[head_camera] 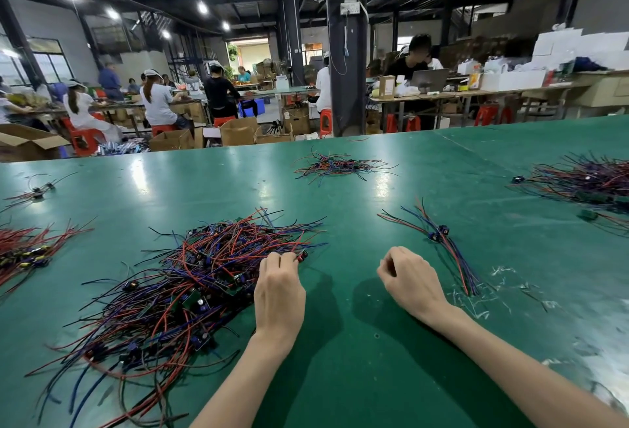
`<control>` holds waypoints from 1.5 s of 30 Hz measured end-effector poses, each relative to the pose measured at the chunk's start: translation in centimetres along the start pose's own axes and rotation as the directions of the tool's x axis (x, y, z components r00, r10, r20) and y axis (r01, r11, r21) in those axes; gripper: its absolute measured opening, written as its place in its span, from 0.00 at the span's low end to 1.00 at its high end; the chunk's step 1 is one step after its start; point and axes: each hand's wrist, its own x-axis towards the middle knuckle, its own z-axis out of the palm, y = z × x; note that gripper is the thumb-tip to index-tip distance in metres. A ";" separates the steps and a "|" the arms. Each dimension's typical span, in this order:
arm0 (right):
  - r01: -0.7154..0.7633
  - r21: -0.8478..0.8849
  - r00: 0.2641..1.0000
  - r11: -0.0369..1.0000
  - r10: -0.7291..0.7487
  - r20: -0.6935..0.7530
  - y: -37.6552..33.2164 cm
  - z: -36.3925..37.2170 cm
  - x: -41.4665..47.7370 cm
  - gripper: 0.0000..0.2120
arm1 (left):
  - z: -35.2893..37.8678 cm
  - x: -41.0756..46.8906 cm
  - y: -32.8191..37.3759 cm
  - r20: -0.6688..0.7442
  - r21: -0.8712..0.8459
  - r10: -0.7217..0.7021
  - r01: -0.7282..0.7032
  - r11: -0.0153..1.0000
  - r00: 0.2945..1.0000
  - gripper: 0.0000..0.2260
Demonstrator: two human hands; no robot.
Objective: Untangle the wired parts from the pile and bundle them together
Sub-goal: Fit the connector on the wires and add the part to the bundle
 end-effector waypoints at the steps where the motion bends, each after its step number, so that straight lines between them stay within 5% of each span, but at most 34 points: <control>1: 0.002 0.010 1.000 1.000 -0.002 0.013 -0.2 0.1 0.0 0.09 | -0.1 0.1 0.0 -0.039 -0.082 -0.050 0.047 0.996 0.998 0.05; 6: 0.006 0.090 0.999 0.996 -0.011 0.052 -0.7 0.3 -0.2 0.08 | -0.9 1.3 -0.3 -0.120 -0.416 -0.350 0.273 0.867 0.929 0.07; 11: 0.018 0.228 0.997 0.974 -0.033 0.062 -1.3 0.4 -0.4 0.08 | -0.7 1.9 0.1 0.080 -0.809 -0.592 0.399 0.432 0.802 0.07; 16: 0.031 0.360 0.991 0.932 -0.076 0.112 -1.8 0.5 -0.6 0.08 | -0.6 1.6 1.1 0.170 -0.906 -0.550 0.349 0.239 0.818 0.08; 21: 0.036 0.449 0.976 0.893 -0.128 0.177 -2.2 0.5 -0.8 0.06 | -1.4 1.7 1.7 0.118 -0.943 -0.517 0.259 0.209 0.848 0.11; 23: -0.007 0.512 0.970 0.859 -0.119 0.213 -2.4 0.3 -0.9 0.06 | -1.6 1.7 2.1 0.202 -0.957 -0.473 0.275 0.091 0.858 0.11; 26: -0.142 0.667 0.946 0.732 -0.097 0.308 -2.8 -0.3 -0.8 0.07 | -1.8 1.3 3.2 0.440 -0.898 -0.342 0.403 -0.177 0.830 0.11; 30: -0.364 0.822 0.887 0.438 -0.105 0.449 -3.4 -0.7 -0.6 0.10 | -2.2 0.8 4.0 0.671 -0.723 -0.163 0.587 -0.364 0.724 0.12; 37: -0.518 0.848 0.855 0.115 0.045 0.517 -3.4 -1.2 -0.1 0.08 | -2.2 0.1 4.4 0.846 -0.507 0.020 0.816 -0.279 0.532 0.11; 42: -0.542 0.833 0.840 0.106 0.099 0.534 -2.8 -1.3 0.3 0.05 | -2.0 -0.3 4.2 0.890 -0.426 0.099 0.890 -0.160 0.444 0.11; 45: -0.547 0.830 0.837 0.108 0.076 0.541 -2.6 -1.2 0.3 0.05 | -1.8 -0.3 4.2 0.887 -0.445 0.089 0.891 -0.093 0.453 0.06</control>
